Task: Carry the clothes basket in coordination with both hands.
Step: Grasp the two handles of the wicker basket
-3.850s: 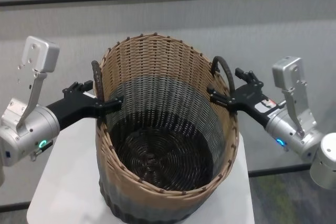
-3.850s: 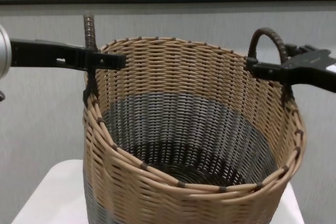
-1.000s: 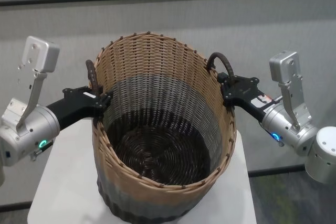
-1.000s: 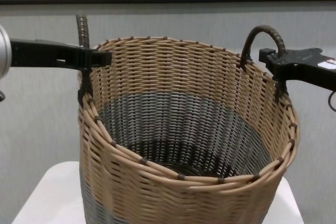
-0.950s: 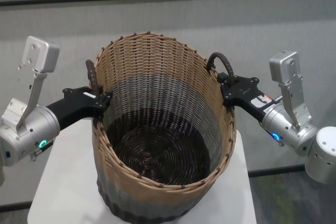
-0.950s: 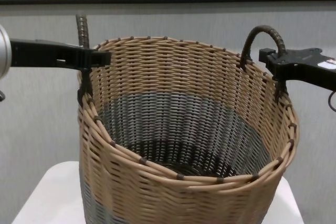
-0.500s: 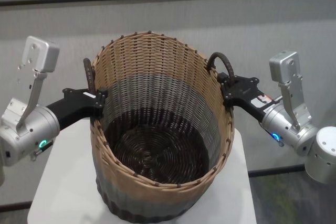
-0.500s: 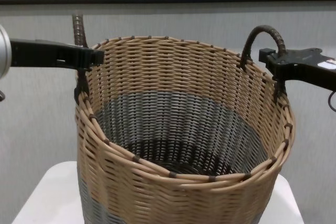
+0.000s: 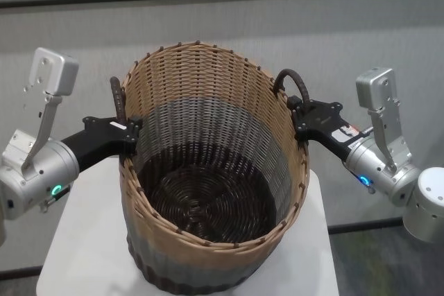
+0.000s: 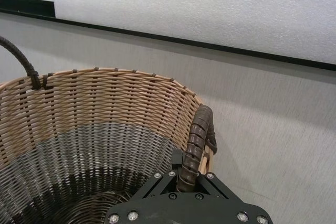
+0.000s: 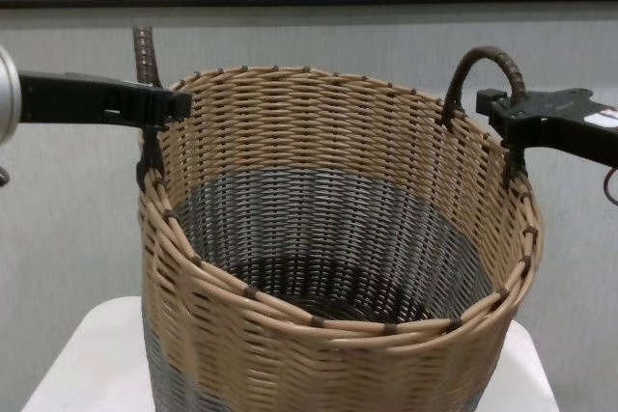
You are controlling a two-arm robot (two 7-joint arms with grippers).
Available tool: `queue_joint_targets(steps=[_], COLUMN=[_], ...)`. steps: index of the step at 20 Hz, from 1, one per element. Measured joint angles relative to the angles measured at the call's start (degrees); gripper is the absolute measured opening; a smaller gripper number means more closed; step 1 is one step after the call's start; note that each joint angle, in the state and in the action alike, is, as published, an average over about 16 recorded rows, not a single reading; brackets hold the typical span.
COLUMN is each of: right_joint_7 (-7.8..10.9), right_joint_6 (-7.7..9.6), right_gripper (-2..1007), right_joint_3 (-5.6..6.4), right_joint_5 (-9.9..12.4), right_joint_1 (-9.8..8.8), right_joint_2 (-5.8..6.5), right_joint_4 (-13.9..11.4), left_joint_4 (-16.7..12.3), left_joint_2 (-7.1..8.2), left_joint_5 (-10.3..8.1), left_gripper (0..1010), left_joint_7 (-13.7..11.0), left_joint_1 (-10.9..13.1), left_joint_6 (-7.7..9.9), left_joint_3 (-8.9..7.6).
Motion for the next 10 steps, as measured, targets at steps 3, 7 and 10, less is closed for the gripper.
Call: queue_joint_targets(steps=[3, 7, 10], right_joint_7=[0.0, 0.08, 0.02], right_joint_6=[0.0, -0.07, -0.18], right_gripper=[11, 11, 11], right_joint_3=[0.0, 0.01, 0.05], right_joint_5=[0.0, -0.1, -0.3], right_joint_1=[0.0, 0.02, 0.0], right_joint_2=[0.0, -0.03, -0.07], right_joint_4=[0.0, 0.0, 0.0], left_joint_4=[0.0, 0.0, 0.0], left_joint_2=[0.0, 0.0, -0.02], left_joint_5=[0.0, 0.08, 0.23], left_gripper=[0, 0, 0], left_joint_7=[0.0, -0.2, -0.4], left_joint_1=[0.0, 0.0, 0.0], left_joint_6=[0.0, -0.03, -0.09], left_joint_3=[0.0, 0.0, -0.04])
